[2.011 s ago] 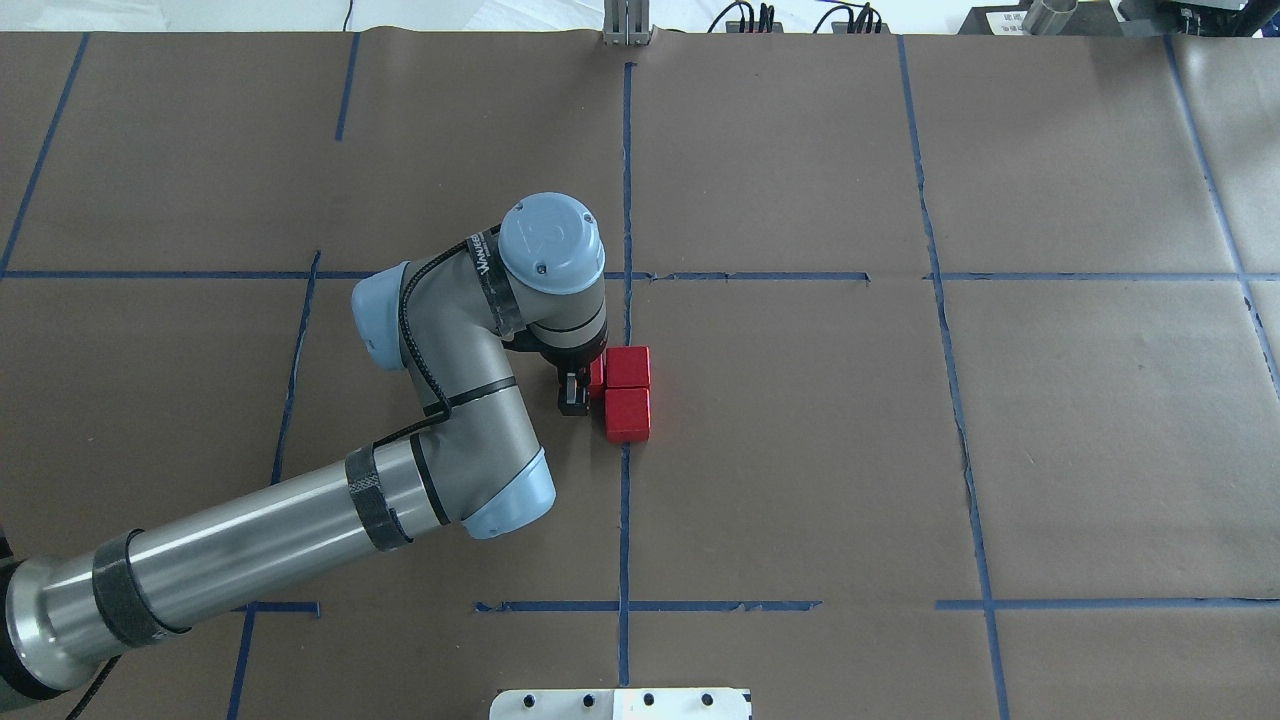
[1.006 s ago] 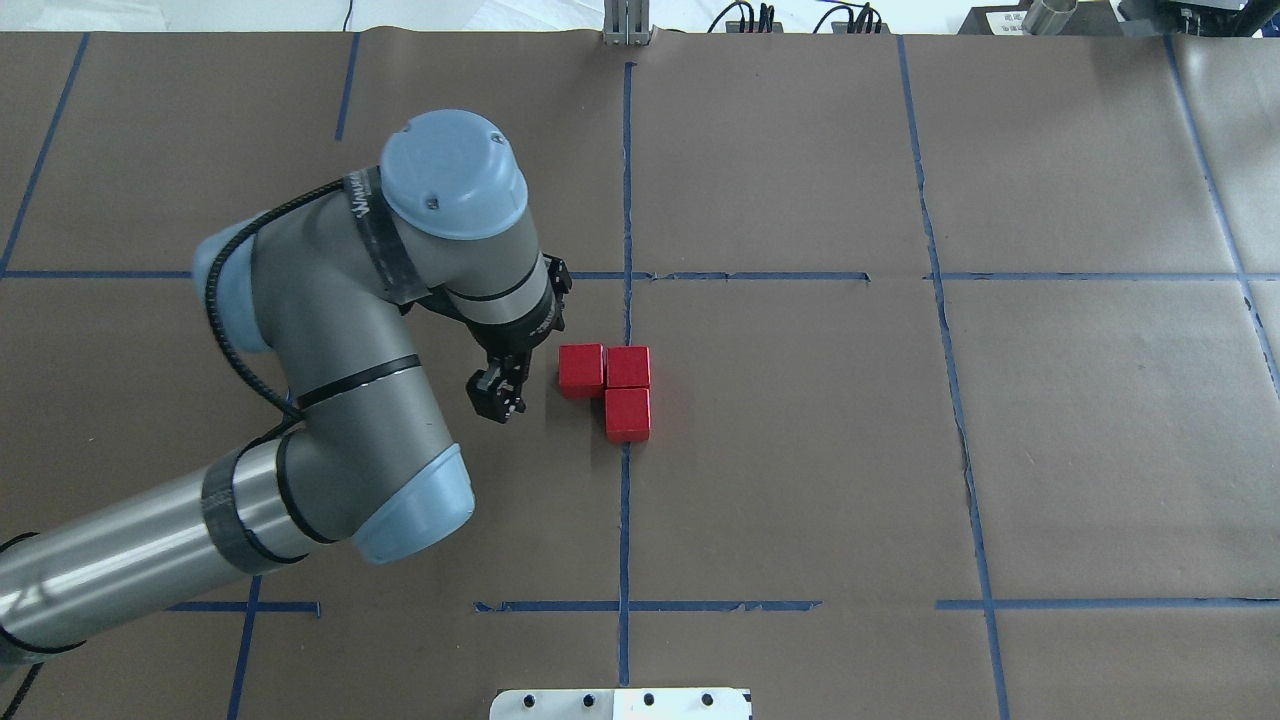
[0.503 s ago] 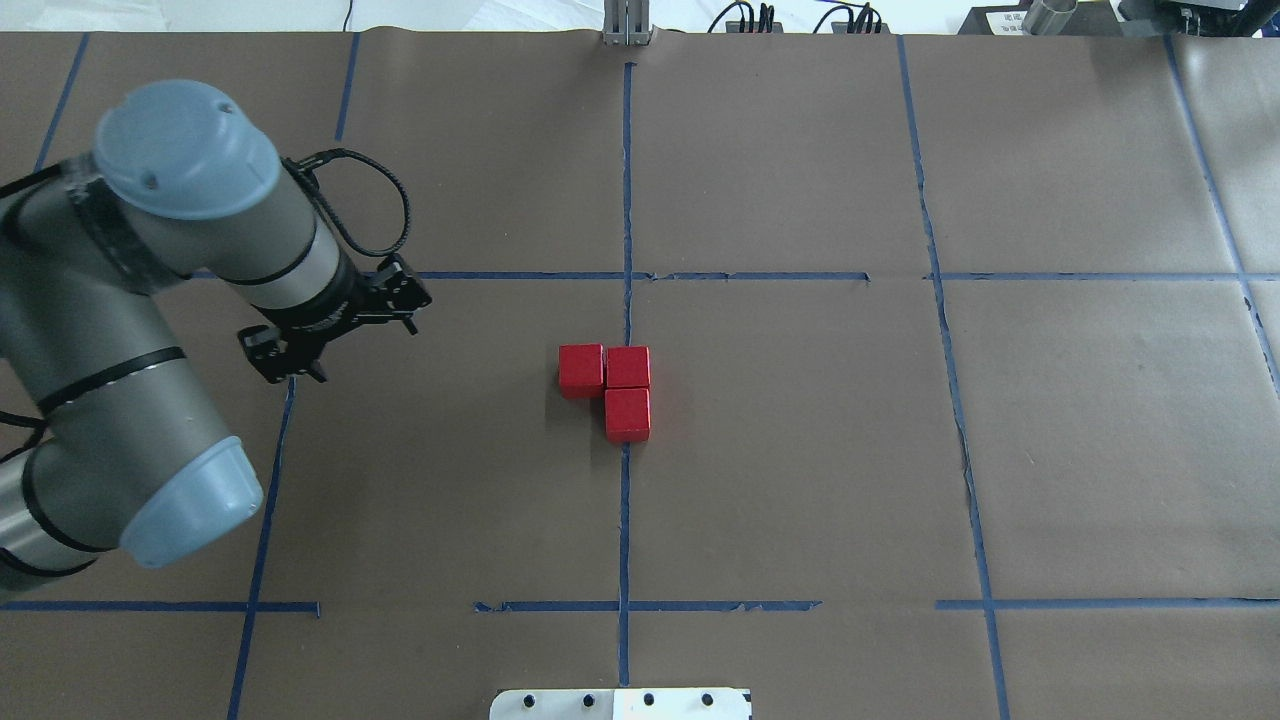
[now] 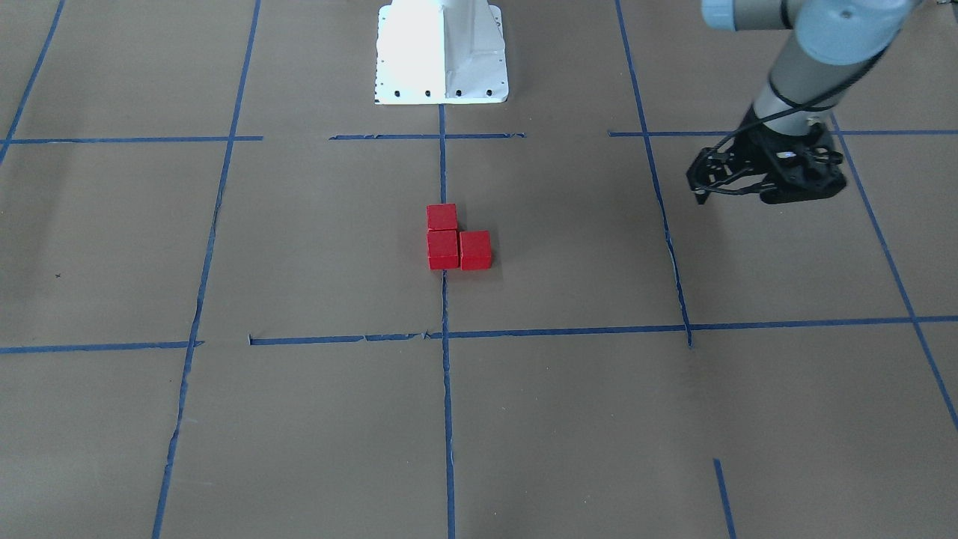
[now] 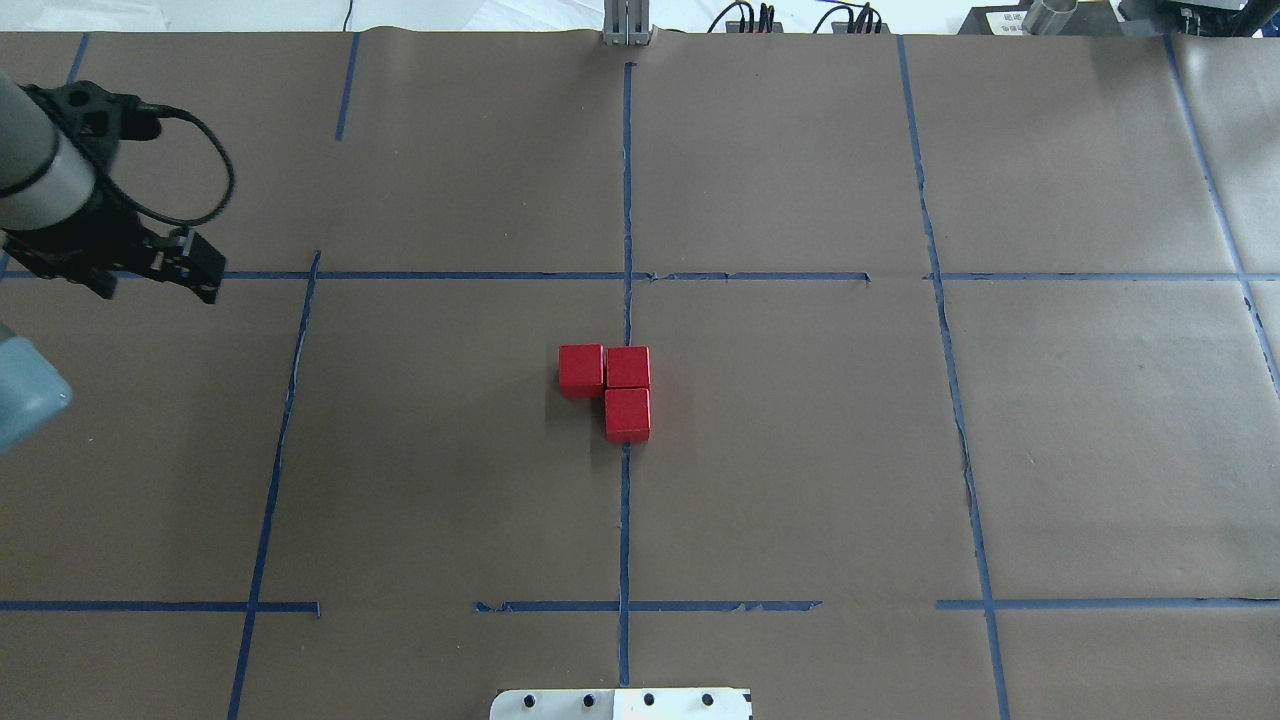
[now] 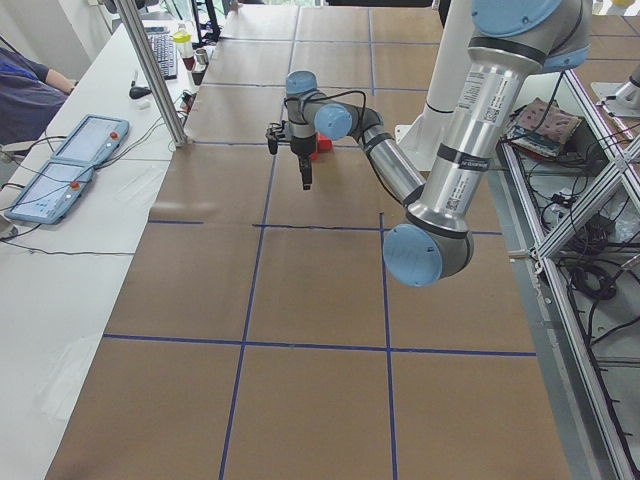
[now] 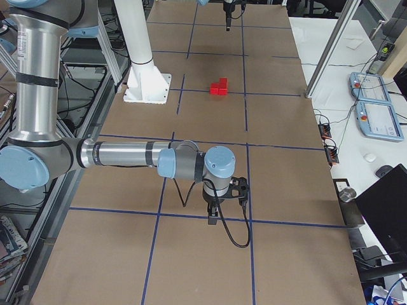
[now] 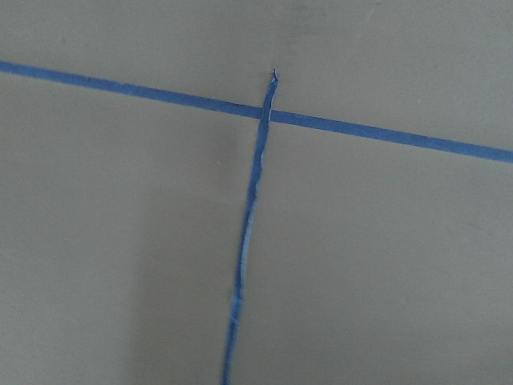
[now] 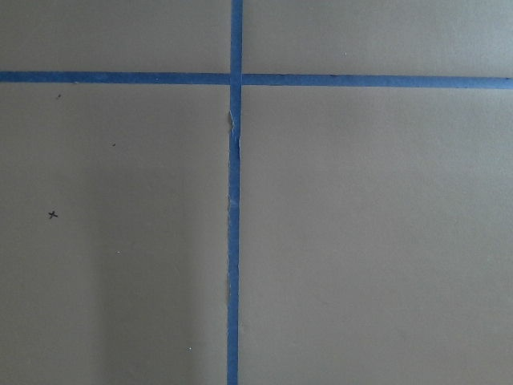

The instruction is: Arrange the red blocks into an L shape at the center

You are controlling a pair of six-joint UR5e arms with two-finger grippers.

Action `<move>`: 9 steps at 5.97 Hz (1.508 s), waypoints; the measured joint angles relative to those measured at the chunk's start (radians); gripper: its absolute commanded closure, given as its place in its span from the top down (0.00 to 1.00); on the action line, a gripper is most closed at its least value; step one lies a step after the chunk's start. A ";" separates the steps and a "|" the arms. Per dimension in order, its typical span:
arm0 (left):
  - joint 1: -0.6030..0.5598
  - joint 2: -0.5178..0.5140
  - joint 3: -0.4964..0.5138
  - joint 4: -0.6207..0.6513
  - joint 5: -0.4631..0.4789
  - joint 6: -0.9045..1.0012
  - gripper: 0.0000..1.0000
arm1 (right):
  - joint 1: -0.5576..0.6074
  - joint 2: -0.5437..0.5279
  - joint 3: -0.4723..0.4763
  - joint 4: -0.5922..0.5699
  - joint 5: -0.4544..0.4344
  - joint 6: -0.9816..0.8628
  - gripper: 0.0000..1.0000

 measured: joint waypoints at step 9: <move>-0.544 0.388 0.300 -0.211 -0.192 0.859 1.00 | 0.004 0.003 0.003 0.002 0.001 0.002 1.00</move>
